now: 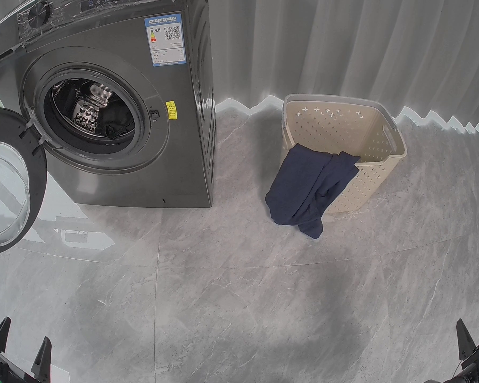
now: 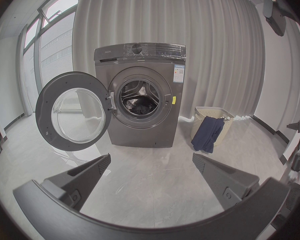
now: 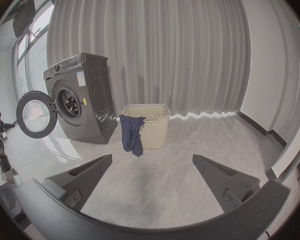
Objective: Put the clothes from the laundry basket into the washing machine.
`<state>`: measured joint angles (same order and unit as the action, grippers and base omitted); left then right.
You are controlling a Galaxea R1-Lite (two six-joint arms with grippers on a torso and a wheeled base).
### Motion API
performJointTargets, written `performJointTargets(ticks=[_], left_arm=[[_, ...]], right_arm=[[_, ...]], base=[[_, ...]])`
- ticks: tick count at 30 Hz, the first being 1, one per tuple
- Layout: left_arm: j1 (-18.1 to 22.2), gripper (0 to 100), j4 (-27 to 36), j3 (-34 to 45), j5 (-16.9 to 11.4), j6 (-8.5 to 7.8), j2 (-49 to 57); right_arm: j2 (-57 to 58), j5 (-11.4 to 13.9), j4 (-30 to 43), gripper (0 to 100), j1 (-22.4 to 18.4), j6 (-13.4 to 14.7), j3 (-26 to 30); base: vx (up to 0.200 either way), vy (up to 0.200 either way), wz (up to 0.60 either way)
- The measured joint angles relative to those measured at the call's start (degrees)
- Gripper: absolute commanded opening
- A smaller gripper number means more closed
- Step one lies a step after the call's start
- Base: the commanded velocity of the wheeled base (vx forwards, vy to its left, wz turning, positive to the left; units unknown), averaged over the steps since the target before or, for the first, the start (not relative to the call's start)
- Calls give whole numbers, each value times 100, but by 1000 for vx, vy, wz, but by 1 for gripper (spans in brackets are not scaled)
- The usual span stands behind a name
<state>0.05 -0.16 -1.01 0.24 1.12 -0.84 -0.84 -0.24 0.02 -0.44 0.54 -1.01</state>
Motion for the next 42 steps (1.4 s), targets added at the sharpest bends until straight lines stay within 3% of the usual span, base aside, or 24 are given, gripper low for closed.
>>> performJointTargets(ticks=[4, 13, 28, 34, 42], left_arm=[[-2, 100, 0, 0, 0, 29, 0], [-5, 100, 0, 0, 0, 21, -1], [-5, 100, 6, 0, -2, 21, -4], [-12, 100, 11, 0, 0, 24, -4], [-5, 100, 2, 0, 0, 22, -6]], right_arm=[[-1, 0, -2, 100, 0, 0, 0], [-1, -2, -2, 100, 0, -2, 0], [-1, -2, -2, 100, 0, 0, 0], [-4, 0, -2, 100, -2, 0, 0], [-6, -2, -2, 100, 0, 0, 0]], base=[[0, -200, 0], [0, 0, 0], [200, 0, 0], [0, 0, 0], [0, -200, 0]])
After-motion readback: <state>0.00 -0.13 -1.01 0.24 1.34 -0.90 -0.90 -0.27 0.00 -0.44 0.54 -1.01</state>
